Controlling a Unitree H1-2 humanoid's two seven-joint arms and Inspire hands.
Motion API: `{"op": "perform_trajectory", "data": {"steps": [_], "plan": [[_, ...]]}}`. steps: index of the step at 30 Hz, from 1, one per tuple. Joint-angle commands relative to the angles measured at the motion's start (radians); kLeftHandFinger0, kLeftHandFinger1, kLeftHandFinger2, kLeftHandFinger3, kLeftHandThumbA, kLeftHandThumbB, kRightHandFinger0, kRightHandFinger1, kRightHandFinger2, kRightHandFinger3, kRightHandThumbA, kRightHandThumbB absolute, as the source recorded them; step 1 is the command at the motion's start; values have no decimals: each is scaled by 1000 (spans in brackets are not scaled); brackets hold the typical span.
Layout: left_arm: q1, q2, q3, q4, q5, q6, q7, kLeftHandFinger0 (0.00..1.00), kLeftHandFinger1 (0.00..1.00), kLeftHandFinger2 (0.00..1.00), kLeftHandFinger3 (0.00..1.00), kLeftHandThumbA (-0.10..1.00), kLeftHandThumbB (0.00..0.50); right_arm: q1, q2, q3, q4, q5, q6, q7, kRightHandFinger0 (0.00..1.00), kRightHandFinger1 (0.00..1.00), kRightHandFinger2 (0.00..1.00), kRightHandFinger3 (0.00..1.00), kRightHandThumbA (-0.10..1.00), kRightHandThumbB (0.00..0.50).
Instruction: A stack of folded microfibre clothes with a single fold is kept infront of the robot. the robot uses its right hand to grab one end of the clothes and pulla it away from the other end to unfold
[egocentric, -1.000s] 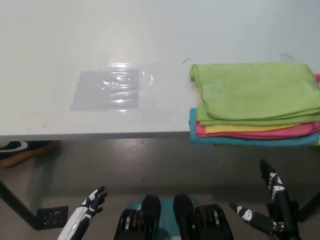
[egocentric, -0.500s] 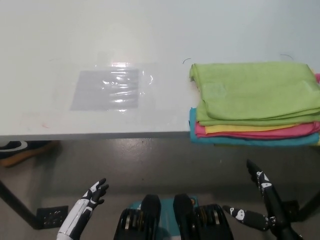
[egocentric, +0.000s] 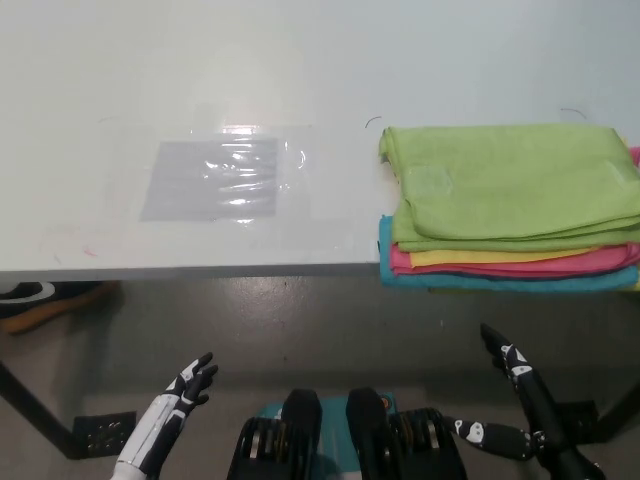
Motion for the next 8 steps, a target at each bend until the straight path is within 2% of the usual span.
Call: {"op": "perform_trajectory", "data": {"steps": [1,5,8], "plan": [[-20,11,2,-10,-7,-36,-9,1000,1000,1000,1000,995,110,-22,-12,3,-19,-9,12,19,1000,1000,1000,1000,1000,104],[-18,11,2,-18,-4,-27,-8,1000,1000,1000,1000,990,100,-23,-15,5,-16,-10,7,25,1000,1000,1000,1000,1000,93],[-17,11,2,-22,-3,-23,-8,1000,1000,1000,1000,995,113,-20,-14,4,-14,-13,7,21,1000,1000,1000,1000,1000,94]]}}
